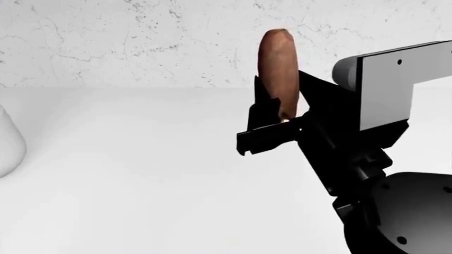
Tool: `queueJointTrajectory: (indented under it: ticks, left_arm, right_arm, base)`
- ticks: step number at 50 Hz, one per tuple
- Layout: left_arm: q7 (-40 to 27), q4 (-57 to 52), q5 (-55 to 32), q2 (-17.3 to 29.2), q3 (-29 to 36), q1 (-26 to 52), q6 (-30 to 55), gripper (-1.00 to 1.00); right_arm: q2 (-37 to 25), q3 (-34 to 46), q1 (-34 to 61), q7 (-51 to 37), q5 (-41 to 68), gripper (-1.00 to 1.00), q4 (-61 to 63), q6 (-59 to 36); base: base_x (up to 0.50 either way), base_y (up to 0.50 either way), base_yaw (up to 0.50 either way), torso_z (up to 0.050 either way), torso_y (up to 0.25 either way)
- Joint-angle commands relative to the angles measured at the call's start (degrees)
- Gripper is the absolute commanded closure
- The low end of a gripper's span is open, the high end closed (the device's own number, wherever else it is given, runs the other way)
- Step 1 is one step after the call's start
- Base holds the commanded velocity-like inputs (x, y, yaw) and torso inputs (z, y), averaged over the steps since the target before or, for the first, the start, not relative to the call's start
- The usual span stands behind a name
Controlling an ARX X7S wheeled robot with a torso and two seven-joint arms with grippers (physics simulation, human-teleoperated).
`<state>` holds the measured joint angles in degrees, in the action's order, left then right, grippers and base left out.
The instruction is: Pick the sweet potato, carrot from the counter and place them in the cabinet. Then close the cabinet.
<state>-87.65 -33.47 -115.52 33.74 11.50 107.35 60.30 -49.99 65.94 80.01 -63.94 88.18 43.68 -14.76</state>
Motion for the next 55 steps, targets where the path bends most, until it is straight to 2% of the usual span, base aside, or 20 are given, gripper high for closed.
queueJointTrajectory:
  ticks: [1,8,20,36,50,55]
  left_arm:
    - [-1.79,-8.92,-4.66,9.21,7.06,-4.78,-13.19,-1.0]
    - [-1.65,-12.24,-5.08,11.91,9.26,-6.64,-17.85,-1.0]
    - [-1.04,-16.26,-3.01,13.93,12.13,-10.84,-22.38,-1.0]
    - [3.29,-20.78,0.23,20.29,9.93,-20.48,-24.28,-1.0]
    - [11.48,-24.94,10.11,24.91,3.45,-39.53,-27.57,-1.0]
    - [14.17,-25.5,13.57,26.06,0.86,-45.93,-28.83,-1.0]
  right_arm:
    - [0.49,-0.47,0.23,-0.01,-0.64,1.0,-0.15,-0.83]
    - [0.83,-0.43,0.27,-0.17,-0.58,1.0,-0.28,-1.01]
    - [0.6,-0.51,-0.35,0.06,-1.19,1.0,-0.34,-0.75]
    - [3.14,-2.87,6.44,-2.41,4.17,1.0,-0.98,-2.59]
    - [7.43,-6.48,15.26,-6.05,9.59,1.0,-0.64,-2.99]
    - [9.8,-8.29,21.3,-6.19,12.02,1.0,-2.73,-4.07]
  base:
    - [0.0,0.0,0.0,0.0,0.0]
    - [0.0,0.0,0.0,0.0,0.0]
    - [0.0,0.0,0.0,0.0,0.0]
    - [0.0,0.0,0.0,0.0,0.0]
    - [0.0,0.0,0.0,0.0,0.0]
    - [0.0,0.0,0.0,0.0,0.002]
